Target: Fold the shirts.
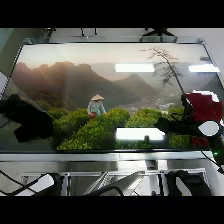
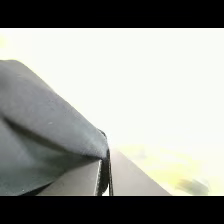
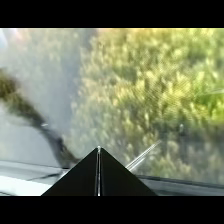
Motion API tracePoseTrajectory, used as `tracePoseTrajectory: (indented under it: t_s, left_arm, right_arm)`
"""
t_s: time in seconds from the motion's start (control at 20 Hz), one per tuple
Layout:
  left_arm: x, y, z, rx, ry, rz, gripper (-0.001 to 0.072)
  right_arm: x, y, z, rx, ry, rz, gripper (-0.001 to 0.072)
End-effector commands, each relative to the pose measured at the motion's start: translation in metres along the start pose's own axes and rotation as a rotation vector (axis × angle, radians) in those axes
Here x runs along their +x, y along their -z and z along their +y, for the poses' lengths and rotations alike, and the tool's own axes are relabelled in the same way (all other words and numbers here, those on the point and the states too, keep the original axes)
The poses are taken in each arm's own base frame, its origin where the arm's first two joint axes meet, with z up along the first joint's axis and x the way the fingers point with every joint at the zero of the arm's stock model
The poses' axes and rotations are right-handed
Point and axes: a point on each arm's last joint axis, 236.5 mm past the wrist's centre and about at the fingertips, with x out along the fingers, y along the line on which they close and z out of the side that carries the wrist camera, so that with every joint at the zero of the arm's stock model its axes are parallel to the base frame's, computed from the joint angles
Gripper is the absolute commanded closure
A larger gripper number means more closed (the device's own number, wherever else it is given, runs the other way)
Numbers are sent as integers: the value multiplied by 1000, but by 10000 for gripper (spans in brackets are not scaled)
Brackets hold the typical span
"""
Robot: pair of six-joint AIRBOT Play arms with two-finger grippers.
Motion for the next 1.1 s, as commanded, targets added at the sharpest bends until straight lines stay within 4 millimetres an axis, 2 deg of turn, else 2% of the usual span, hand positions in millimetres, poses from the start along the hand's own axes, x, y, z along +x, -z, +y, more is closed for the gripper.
tracePoseTrajectory:
  t_s: [0.0,0.05,0.15,0.3,0.5,0.6,0.7,0.75,0.8,0.85,0.9,1.05]
  left_arm:
    - [10,29,-175,231,383,24,696]
    - [16,48,-207,287,436,63,696]
    - [30,87,-252,379,502,148,696]
    - [53,135,-290,452,559,259,696]
    - [103,195,-310,471,573,428,696]
    - [126,217,-310,457,565,490,696]
    - [140,231,-305,446,554,544,696]
    - [142,233,-303,441,551,557,694]
    - [143,230,-301,436,548,554,641]
    - [141,222,-300,435,548,538,235]
    - [137,210,-301,407,545,521,11]
    - [112,161,-291,400,543,455,8]
  right_arm:
    - [2,5,11,4,-48,25,693]
    - [1,6,14,-20,-61,31,692]
    - [1,9,15,-34,-67,40,692]
    - [1,13,15,-42,-67,59,691]
    - [1,14,15,-42,-67,61,690]
    - [1,13,15,-49,-66,57,687]
    - [1,10,14,-66,-66,44,680]
    - [2,9,14,-64,-65,41,552]
    - [3,7,13,-62,-64,38,333]
    - [5,7,12,-57,-61,41,273]
    - [8,6,10,-50,-57,47,274]
    - [20,9,2,-40,-44,91,273]
